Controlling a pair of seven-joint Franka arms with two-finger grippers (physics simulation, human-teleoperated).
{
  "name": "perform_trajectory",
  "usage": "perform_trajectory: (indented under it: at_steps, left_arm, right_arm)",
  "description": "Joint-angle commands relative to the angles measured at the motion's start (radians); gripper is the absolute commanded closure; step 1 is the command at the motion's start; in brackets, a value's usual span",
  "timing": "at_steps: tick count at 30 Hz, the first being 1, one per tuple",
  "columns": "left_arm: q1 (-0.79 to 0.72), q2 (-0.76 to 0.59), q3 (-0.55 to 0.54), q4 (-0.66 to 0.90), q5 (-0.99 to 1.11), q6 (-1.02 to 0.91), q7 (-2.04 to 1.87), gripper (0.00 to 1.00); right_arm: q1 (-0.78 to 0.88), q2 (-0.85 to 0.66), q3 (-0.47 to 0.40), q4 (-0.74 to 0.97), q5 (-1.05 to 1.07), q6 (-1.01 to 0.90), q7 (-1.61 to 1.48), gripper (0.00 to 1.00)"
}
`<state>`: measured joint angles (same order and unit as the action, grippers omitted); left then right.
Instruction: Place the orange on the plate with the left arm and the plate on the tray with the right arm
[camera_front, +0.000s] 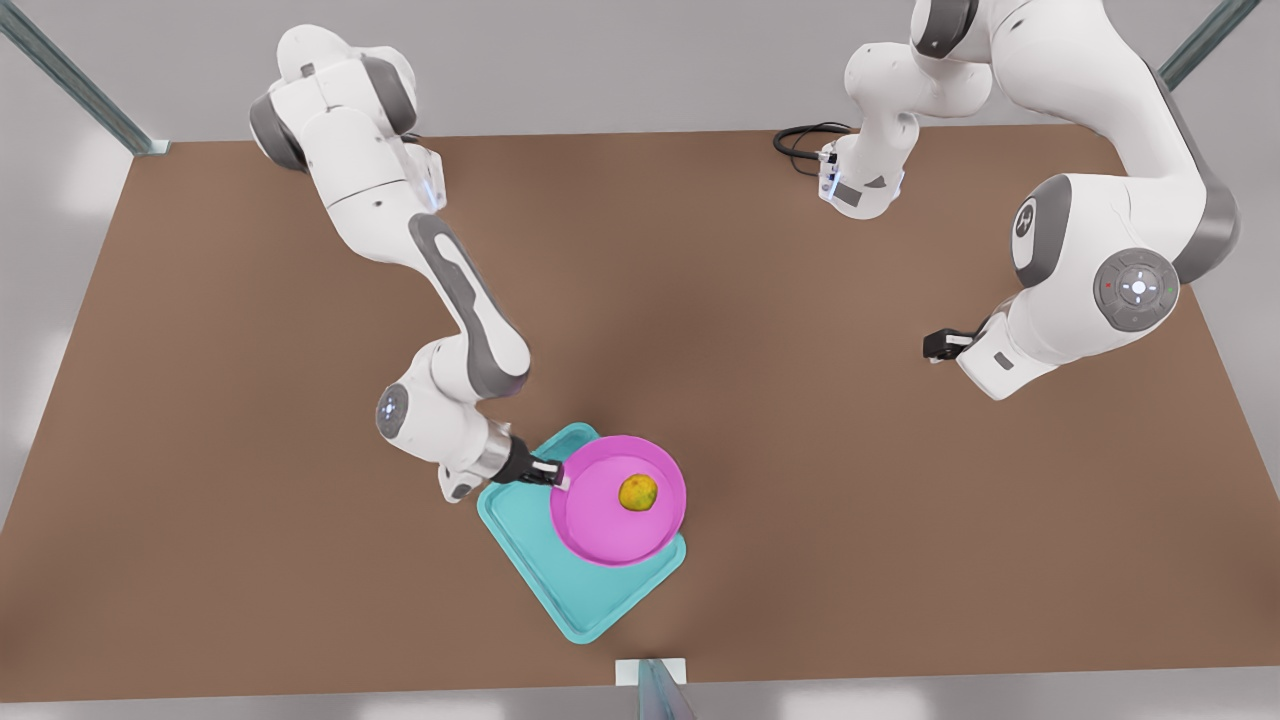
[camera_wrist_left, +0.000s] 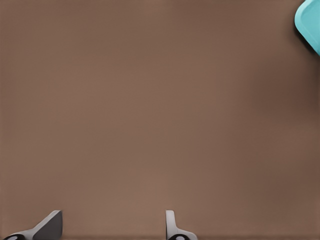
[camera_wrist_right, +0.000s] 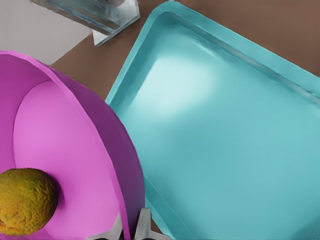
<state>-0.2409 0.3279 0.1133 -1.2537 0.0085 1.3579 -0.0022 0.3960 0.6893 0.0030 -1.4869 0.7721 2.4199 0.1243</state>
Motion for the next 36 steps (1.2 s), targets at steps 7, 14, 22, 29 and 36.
perform_trajectory:
  at_steps: [7,14,22,29,36]
  left_arm:
    - [0.0,-0.003,0.0,0.0,0.001,-0.002,0.005,0.0]
    - [0.002,0.003,0.0,0.0,0.001,0.006,0.005,0.0]
    - [0.002,0.002,0.0,0.0,0.001,0.004,0.005,0.0]
    - [0.002,0.005,0.0,0.002,0.001,0.015,0.005,0.0]
    - [0.005,0.016,0.0,0.004,0.001,0.017,0.005,0.0]
  right_arm:
    - [-0.098,0.029,0.022,0.002,0.001,-0.012,0.126,0.79]
    - [-0.06,0.055,0.035,0.002,0.006,-0.01,0.135,0.79]
    - [-0.06,0.062,0.037,0.0,0.004,-0.005,0.123,0.0]
    - [-0.236,-0.166,-0.015,0.146,-0.592,-0.933,-0.083,0.0]
    - [-0.241,-0.504,-0.015,0.192,-0.949,-1.105,-0.219,0.0]
